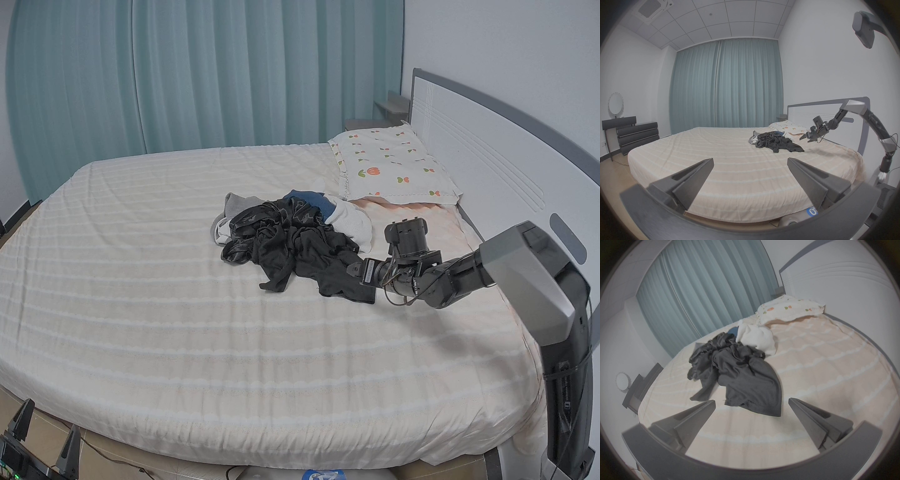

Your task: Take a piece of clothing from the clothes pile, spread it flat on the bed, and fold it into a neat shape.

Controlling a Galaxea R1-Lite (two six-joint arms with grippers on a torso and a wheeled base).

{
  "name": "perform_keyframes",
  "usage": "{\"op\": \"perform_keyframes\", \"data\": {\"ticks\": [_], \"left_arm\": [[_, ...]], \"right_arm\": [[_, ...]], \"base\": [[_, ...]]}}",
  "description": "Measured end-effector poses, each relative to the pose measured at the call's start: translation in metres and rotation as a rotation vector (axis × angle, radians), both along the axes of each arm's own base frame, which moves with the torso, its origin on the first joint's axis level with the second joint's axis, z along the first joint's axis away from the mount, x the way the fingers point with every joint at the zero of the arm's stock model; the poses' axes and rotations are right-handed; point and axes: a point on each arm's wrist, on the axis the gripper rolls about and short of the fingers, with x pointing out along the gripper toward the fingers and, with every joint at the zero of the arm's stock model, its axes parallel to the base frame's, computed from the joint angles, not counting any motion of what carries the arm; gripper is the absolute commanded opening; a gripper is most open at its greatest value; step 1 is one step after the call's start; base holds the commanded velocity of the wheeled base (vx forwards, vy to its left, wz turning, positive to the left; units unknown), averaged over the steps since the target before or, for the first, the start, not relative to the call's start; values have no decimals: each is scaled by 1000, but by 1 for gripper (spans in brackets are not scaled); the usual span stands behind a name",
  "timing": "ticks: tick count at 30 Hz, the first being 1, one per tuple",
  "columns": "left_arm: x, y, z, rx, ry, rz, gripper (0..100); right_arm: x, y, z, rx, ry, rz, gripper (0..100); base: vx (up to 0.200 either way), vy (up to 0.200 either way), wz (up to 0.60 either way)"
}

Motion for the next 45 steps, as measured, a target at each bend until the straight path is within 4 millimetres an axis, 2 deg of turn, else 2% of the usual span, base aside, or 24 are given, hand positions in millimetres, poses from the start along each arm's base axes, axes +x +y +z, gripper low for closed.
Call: {"op": "perform_keyframes", "data": {"ticks": [12, 18, 26, 30, 31, 45], "left_arm": [[0, 0, 0, 5, 1, 1, 100], [0, 0, 0, 5, 1, 2, 100], [0, 0, 0, 6, 1, 1, 100], [0, 0, 0, 7, 1, 2, 100], [0, 0, 0, 7, 1, 2, 100], [0, 0, 0, 4, 1, 2, 100]], "right_arm": [[29, 5, -41, 4, 49, -36, 100], [41, 5, -54, 18, 38, -52, 100], [46, 6, -75, 52, 45, -62, 100], [47, 9, -79, 69, 14, -54, 100], [48, 10, -78, 77, -2, -52, 0], [48, 18, -71, 105, -59, -51, 0]], "base": [[0, 0, 0], [0, 0, 0], [0, 0, 0], [0, 0, 0], [0, 0, 0], [0, 0, 0]]}}
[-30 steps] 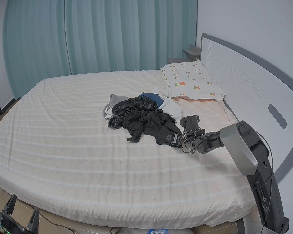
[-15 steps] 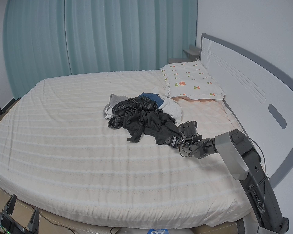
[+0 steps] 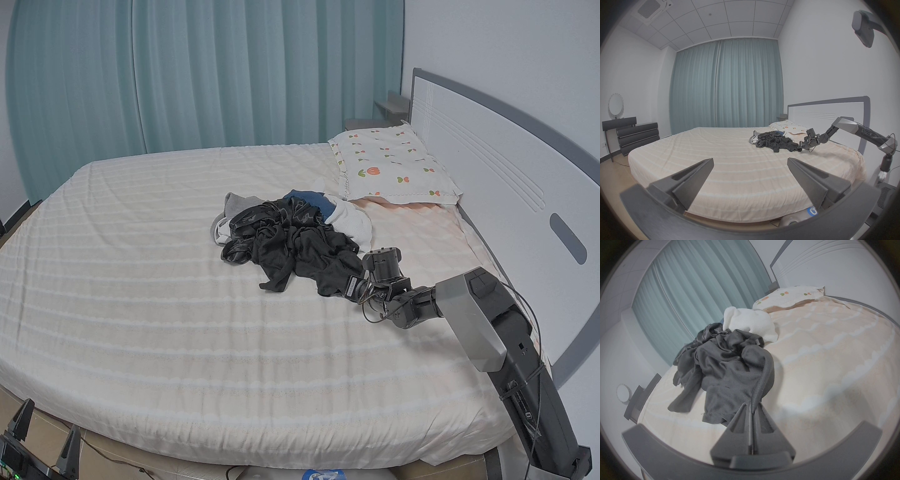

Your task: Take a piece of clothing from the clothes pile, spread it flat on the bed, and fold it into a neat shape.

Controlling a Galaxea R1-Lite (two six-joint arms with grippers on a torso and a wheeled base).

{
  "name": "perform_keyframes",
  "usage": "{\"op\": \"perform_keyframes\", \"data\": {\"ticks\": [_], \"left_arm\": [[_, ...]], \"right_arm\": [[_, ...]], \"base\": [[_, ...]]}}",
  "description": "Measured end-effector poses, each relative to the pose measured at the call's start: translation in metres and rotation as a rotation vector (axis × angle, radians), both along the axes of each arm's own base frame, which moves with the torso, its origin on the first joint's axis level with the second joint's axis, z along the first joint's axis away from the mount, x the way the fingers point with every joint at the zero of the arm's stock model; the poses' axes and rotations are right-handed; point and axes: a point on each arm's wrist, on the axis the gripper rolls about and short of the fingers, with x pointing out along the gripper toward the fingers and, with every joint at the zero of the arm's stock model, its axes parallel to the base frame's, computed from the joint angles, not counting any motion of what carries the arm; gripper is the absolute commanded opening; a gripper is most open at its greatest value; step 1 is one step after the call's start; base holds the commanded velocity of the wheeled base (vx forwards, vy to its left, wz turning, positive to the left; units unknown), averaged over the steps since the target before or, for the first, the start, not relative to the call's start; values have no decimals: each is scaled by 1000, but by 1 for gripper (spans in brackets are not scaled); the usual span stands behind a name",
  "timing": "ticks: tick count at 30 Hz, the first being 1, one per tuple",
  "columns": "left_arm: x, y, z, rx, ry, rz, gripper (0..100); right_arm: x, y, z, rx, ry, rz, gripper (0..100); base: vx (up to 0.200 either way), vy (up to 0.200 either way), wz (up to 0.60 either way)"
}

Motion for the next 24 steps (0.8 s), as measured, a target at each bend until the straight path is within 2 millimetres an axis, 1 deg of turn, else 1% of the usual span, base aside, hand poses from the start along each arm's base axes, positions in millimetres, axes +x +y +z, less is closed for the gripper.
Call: {"op": "perform_keyframes", "data": {"ticks": [3, 6, 8, 11, 15, 21, 24], "left_arm": [[0, 0, 0, -3, 0, 1, 100], [0, 0, 0, -4, 0, 1, 100], [0, 0, 0, -4, 0, 1, 100], [0, 0, 0, -4, 0, 2, 100], [0, 0, 0, -4, 0, 3, 100], [0, 0, 0, -3, 0, 6, 100], [0, 0, 1, -6, -7, 11, 100]], "right_arm": [[0, 2, 10, 37, -25, -8, 0], [-6, 7, 22, 77, -28, -8, 0], [-12, 9, 28, 101, -17, -2, 0], [-27, 8, 36, 125, 18, 13, 0], [-52, 5, 49, 150, 55, 40, 0], [-102, -9, 84, 199, 78, 101, 0], [-131, -19, 107, 226, 79, 141, 0]], "base": [[0, 0, 0], [0, 0, 0], [0, 0, 0], [0, 0, 0], [0, 0, 0], [0, 0, 0], [0, 0, 0]]}}
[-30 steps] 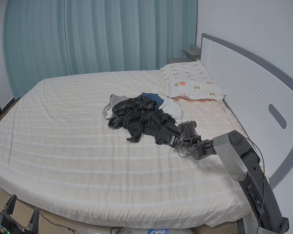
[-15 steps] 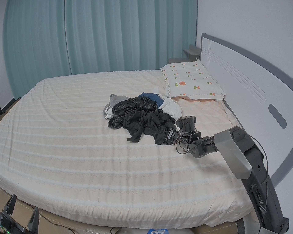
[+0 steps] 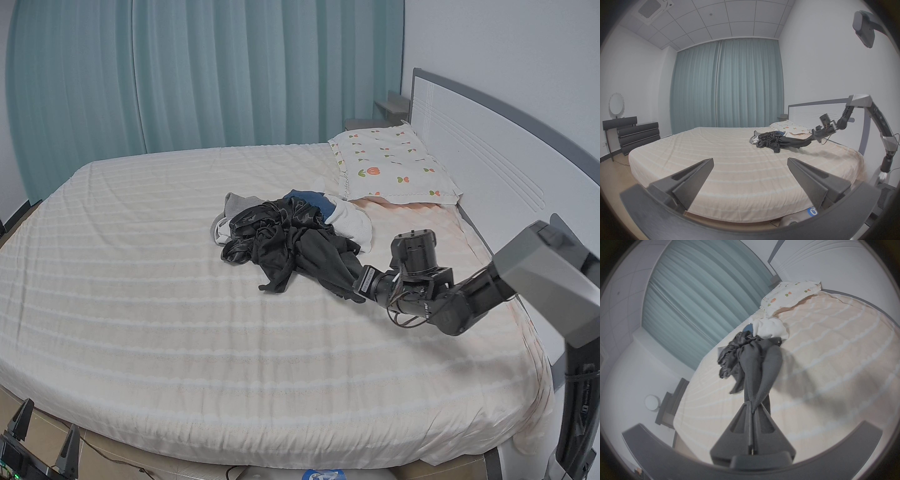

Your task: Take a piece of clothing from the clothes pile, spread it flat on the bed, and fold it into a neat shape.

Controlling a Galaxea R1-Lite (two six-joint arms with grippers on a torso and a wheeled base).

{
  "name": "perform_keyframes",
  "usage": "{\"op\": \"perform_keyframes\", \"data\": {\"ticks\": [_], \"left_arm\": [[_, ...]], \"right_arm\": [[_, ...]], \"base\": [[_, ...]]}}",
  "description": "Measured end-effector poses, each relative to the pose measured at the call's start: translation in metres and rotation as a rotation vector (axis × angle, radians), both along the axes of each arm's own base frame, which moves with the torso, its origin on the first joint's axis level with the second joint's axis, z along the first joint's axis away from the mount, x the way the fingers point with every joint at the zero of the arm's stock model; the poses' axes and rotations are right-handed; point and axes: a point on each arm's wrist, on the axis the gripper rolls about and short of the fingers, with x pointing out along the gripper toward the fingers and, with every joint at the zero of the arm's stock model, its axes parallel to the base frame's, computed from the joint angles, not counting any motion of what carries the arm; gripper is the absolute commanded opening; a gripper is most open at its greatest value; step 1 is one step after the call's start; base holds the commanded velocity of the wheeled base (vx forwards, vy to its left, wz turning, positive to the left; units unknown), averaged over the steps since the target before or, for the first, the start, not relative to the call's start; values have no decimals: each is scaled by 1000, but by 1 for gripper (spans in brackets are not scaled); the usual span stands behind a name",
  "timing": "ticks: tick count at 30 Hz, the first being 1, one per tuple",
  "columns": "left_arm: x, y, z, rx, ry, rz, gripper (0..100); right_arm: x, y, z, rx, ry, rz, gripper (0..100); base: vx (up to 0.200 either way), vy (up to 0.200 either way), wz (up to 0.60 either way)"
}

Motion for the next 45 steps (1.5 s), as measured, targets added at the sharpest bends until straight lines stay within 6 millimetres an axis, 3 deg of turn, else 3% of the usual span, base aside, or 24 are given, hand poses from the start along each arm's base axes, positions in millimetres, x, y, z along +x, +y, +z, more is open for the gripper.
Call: {"op": "perform_keyframes", "data": {"ticks": [10, 16, 24, 31, 36, 45], "left_arm": [[-4, -2, 39, -18, -110, -104, 100], [19, -5, 59, 8, 5, -232, 100], [71, -12, 75, 38, 154, -383, 100], [126, -32, 73, 50, 272, -501, 100], [166, -60, 64, 24, 340, -530, 100], [230, -131, 36, 5, 373, -547, 100]], "right_arm": [[-111, -45, 64, 98, -45, 128, 0], [-151, -53, 87, 142, -108, 190, 0], [-174, -50, 105, 180, -167, 257, 0], [-186, -45, 113, 200, -196, 303, 0], [-191, -42, 115, 205, -204, 327, 0], [-202, -38, 117, 209, -209, 372, 0]], "base": [[0, 0, 0], [0, 0, 0], [0, 0, 0], [0, 0, 0], [0, 0, 0], [0, 0, 0]]}}
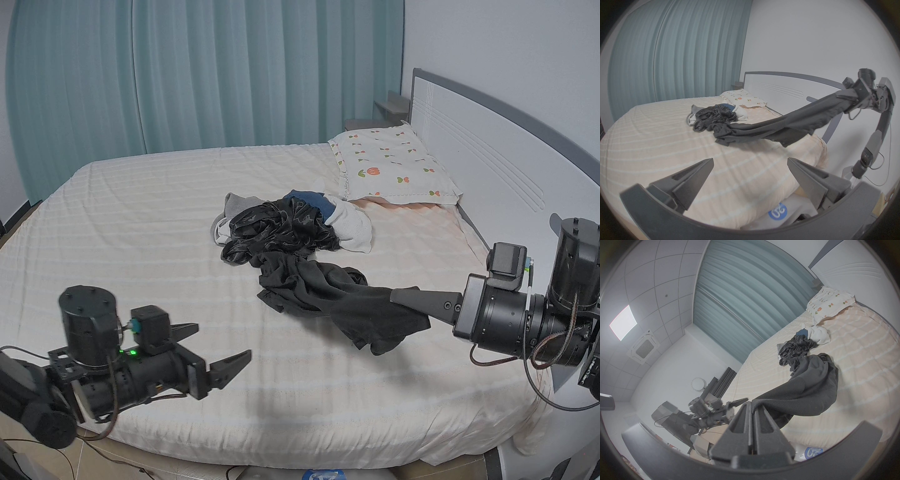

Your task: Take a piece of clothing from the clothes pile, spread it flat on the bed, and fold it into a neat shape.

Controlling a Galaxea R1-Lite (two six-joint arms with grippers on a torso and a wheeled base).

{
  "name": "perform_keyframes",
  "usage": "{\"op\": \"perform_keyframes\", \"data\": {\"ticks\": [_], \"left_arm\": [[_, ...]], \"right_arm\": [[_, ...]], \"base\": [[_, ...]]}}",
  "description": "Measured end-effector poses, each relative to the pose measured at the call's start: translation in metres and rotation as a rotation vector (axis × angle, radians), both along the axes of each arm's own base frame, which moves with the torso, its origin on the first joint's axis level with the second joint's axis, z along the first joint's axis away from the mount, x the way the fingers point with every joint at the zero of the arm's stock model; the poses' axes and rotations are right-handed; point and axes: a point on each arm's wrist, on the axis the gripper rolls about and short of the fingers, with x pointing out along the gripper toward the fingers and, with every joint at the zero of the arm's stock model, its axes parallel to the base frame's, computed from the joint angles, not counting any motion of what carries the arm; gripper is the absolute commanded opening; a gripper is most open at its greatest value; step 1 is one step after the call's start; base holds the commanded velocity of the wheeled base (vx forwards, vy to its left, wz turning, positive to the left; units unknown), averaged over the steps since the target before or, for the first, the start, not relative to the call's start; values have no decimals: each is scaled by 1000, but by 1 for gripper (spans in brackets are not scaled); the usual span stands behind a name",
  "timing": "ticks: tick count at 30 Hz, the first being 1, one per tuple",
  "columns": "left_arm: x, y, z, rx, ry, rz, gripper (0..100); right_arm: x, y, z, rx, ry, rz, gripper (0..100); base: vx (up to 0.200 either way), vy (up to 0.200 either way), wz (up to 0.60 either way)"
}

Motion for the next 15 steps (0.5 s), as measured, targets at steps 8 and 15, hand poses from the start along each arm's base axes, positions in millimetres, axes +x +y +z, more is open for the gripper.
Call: {"op": "perform_keyframes", "data": {"ticks": [8, 15], "left_arm": [[41, -48, -31, -20, -62, 47, 100], [69, -76, -60, -10, -64, 70, 100]], "right_arm": [[-11, -2, 4, 3, -8, 25, 0], [-15, -9, 10, 12, -17, 13, 0]], "base": [[0, 0, 0], [0, 0, 0]]}}
